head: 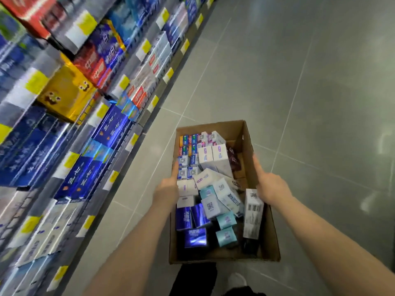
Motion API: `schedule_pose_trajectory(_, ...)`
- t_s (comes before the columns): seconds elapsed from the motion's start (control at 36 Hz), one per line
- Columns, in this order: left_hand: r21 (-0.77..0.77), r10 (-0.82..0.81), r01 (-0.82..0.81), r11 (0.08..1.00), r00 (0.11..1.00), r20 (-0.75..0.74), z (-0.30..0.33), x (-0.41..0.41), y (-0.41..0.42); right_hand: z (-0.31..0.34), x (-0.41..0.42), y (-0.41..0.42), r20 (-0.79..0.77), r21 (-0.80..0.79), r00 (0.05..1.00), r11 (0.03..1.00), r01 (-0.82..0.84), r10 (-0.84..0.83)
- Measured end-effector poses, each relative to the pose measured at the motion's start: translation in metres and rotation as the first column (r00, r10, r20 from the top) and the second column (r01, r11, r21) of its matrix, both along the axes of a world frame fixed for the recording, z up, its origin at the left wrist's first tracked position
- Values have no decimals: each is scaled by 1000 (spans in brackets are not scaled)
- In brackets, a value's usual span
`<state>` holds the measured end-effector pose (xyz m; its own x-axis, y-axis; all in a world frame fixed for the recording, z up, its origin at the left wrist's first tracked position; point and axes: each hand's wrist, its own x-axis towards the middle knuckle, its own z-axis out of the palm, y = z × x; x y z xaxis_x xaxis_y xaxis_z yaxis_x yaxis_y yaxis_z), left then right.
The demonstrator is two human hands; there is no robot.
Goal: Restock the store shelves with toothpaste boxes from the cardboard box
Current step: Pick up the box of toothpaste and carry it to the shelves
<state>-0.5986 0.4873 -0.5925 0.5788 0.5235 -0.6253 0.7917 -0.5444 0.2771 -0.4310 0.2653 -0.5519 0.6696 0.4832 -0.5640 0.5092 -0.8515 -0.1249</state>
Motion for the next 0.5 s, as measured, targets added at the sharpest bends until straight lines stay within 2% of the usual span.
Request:
schedule_pose_trajectory(0.08, 119, -118, 112, 987, 992, 45, -3, 39, 28, -7, 36, 24, 7, 12, 1000, 1000, 21, -21)
schedule_pose_trajectory(0.17, 98, -111, 102, 990, 990, 91, -14, 77, 53, -9, 67, 45, -6, 26, 998, 998, 59, -59)
schedule_pose_trajectory(0.39, 96, -101, 94, 991, 993, 67, -55, 178, 112, -53, 156, 95, -58, 79, 991, 990, 121, -116)
schedule_pose_trajectory(0.5, 129, -170, 165, 978, 985, 28, -76, 209, 132, -81, 180, 121, -75, 121, 983, 977, 177, -169)
